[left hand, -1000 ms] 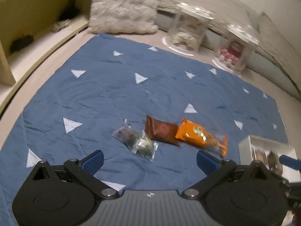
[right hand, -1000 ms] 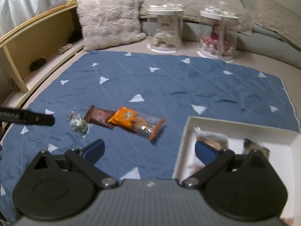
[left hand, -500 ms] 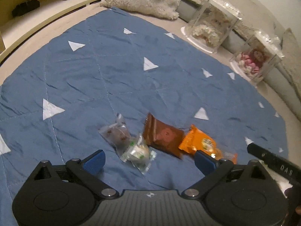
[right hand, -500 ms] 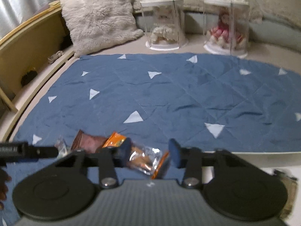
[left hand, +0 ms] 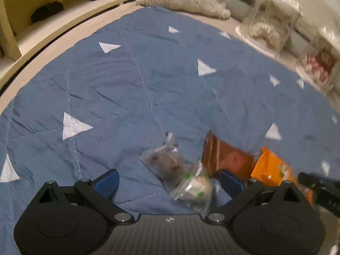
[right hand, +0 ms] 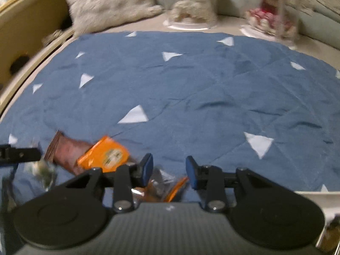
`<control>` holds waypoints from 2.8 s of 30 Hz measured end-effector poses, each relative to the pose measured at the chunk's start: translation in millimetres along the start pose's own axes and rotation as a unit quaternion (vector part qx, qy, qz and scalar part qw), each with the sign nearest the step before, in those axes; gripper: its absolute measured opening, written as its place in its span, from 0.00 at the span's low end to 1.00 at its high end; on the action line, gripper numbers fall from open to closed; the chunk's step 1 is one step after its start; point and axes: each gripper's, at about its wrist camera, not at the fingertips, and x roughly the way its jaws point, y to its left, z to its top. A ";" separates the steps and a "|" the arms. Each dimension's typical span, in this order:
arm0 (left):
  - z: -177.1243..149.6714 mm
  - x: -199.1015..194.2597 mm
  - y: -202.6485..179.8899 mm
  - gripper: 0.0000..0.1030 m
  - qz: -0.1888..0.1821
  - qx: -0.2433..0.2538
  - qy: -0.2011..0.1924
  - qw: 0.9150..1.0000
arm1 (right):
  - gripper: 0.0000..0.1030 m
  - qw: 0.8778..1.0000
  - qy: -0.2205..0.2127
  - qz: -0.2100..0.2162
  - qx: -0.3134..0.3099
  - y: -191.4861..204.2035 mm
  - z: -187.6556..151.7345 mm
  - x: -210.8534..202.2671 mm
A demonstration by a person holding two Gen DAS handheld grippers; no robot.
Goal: Organize snacks
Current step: 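Grasp the clear green-dotted sweet with the left tool while the right tool grasps the orange packet, then carry the green-dotted sweet and orange packet toward the white box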
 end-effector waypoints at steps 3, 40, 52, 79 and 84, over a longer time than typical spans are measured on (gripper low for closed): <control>-2.9 0.3 0.4 0.98 0.023 0.019 -0.001 1.000 | 0.39 0.999 0.009 0.000 -0.044 11.8 0.1 -5.3; -12.4 -25.9 18.0 0.94 -0.030 0.125 0.057 0.990 | 0.66 0.995 0.010 0.087 -0.037 13.6 10.8 -16.2; -31.9 -16.5 -15.5 0.58 -0.084 0.120 0.098 0.984 | 0.66 0.988 0.059 0.061 -0.132 39.9 -5.4 7.2; -38.9 -23.6 -24.8 0.33 -0.045 0.141 0.073 0.986 | 0.43 0.992 0.054 0.032 -0.113 50.4 -14.7 14.3; -34.2 -41.4 -26.0 0.33 -0.050 0.129 0.047 0.989 | 0.41 0.994 0.044 0.028 -0.098 48.2 -19.1 -3.7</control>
